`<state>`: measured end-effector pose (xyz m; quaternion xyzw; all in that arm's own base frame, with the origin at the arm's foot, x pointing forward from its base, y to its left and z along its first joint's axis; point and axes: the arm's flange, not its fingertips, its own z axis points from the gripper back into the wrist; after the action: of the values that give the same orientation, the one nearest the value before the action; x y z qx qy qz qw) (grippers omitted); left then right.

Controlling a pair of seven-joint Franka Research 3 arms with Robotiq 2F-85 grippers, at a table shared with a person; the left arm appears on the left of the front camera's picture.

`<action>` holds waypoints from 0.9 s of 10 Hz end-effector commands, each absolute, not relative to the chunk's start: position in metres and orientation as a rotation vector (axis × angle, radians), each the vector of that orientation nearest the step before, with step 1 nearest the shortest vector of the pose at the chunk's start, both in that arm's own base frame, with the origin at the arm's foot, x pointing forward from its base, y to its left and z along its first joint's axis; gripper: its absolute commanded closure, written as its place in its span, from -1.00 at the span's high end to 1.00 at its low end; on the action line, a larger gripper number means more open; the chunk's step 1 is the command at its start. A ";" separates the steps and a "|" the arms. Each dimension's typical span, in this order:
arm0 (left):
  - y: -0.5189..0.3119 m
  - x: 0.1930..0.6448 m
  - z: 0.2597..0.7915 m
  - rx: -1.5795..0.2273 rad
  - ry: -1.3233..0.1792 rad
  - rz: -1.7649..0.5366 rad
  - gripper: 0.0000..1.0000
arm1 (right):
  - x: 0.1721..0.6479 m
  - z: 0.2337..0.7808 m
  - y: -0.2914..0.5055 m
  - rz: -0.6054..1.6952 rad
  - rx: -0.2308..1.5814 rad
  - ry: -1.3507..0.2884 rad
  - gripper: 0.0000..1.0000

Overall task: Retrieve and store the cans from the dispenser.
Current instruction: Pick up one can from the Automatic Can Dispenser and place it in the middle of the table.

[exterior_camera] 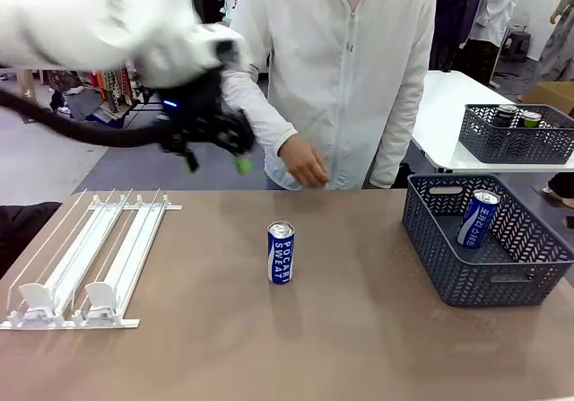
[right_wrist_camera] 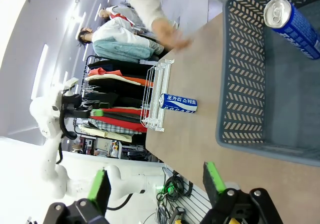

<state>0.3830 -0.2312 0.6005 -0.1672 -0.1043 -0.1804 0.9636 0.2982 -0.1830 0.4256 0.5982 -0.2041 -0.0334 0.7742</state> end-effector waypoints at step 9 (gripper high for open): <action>0.127 0.302 0.496 -1.168 -0.115 -0.161 1.00 | 0.298 0.428 -0.185 -0.052 1.294 -0.444 1.00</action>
<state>0.2842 0.1353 0.5032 -0.5756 -0.0899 -0.0626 0.8103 0.2981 -0.1830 0.4257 0.5984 -0.2041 -0.0333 0.7741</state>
